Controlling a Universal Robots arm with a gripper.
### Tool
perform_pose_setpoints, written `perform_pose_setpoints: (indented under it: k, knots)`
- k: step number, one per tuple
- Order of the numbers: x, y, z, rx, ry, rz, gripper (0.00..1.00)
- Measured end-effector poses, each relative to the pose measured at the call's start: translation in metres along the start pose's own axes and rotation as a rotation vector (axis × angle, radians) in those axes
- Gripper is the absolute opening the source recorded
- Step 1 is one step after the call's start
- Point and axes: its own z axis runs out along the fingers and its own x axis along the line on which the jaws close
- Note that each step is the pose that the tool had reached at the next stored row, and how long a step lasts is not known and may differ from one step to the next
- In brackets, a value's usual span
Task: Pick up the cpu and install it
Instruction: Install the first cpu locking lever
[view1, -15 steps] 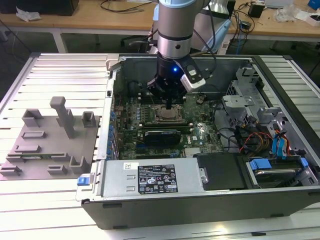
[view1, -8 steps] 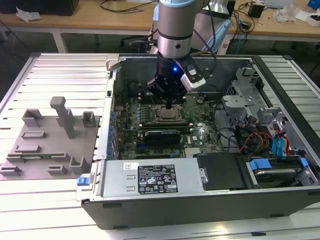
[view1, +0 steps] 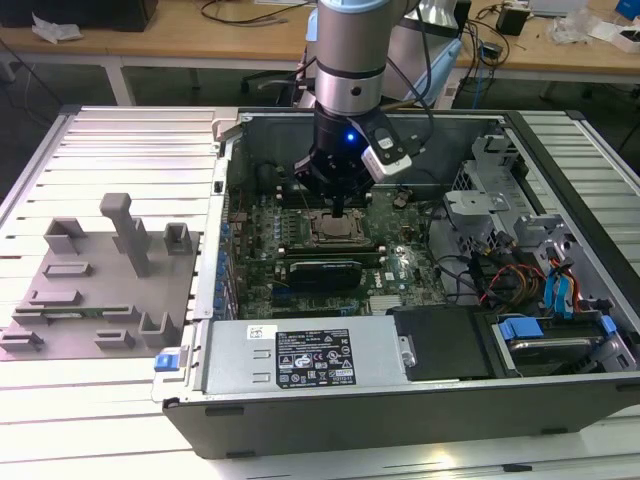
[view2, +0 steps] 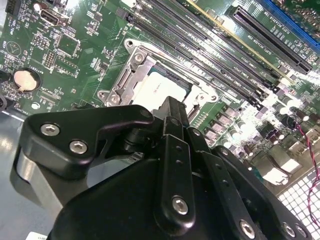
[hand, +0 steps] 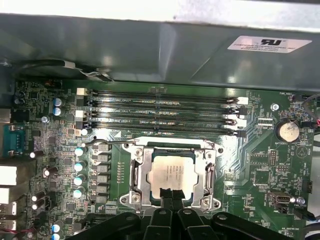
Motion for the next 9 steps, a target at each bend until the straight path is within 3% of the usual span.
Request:
perform_pose_setpoints:
  k: [4, 7, 9]
  knots:
    - [0.0, -0.0001, -0.0014, 0.0005, 0.0003, 0.0, 0.11]
    - [-0.0001, -0.0003, -0.0087, 0.0, 0.0, 0.0, 0.11]
    - [-0.0001, -0.0003, -0.0095, 0.0, 0.0, 0.0, 0.11]
